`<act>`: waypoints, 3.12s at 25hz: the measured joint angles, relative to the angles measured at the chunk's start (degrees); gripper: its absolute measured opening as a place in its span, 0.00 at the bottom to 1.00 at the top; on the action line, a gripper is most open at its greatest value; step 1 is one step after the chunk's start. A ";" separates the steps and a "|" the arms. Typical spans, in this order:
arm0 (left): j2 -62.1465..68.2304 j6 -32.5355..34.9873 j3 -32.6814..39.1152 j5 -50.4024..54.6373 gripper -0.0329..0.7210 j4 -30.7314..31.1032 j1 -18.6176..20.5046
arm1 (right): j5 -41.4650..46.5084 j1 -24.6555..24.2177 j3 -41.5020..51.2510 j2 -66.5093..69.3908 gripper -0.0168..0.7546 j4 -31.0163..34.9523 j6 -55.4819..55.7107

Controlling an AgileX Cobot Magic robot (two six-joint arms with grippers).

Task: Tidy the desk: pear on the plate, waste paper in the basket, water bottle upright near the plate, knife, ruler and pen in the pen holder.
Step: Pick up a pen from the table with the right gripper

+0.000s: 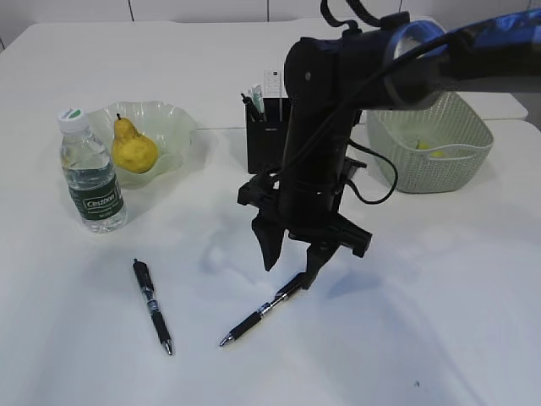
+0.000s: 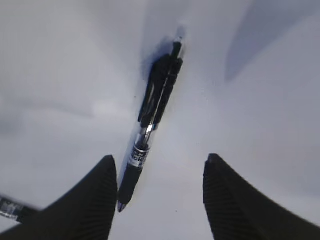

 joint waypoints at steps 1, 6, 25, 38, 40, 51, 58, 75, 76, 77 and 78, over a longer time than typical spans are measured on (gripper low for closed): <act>0.00 0.00 0.00 0.00 0.55 0.14 0.00 | 0.00 0.00 0.00 0.64 0.59 0.64 0.29; 0.00 0.00 0.00 0.45 0.55 0.72 0.00 | -0.23 1.41 0.00 3.75 0.59 1.17 1.06; 0.00 0.00 0.00 1.34 0.55 0.98 0.00 | -4.42 2.48 0.00 5.86 0.59 -1.18 3.83; 0.00 0.00 0.00 1.34 0.55 1.02 0.00 | -5.40 2.48 0.00 5.86 0.59 -1.75 4.68; 0.00 0.00 0.00 1.34 0.55 1.02 0.00 | -5.64 2.48 0.00 5.86 0.59 -1.87 4.84; 0.00 0.00 0.00 1.34 0.55 1.02 0.00 | -5.79 2.48 0.00 5.86 0.59 -2.21 6.39; 0.00 0.00 0.00 1.34 0.55 1.02 0.00 | -5.79 2.48 0.00 5.86 0.59 -2.83 6.80; 0.00 0.00 0.00 1.34 0.55 1.02 0.00 | -5.61 2.48 0.00 5.86 0.59 -5.31 8.34; 0.00 0.00 0.00 1.34 0.55 1.02 0.00 | -5.61 2.48 0.00 5.86 0.59 -5.61 8.42; 0.00 0.00 0.00 1.34 0.55 1.02 0.00 | -5.61 2.48 0.00 5.86 0.59 -5.84 8.42; 0.00 0.00 0.00 1.34 0.55 1.02 0.00 | -5.55 2.48 0.00 5.86 0.59 -5.96 8.42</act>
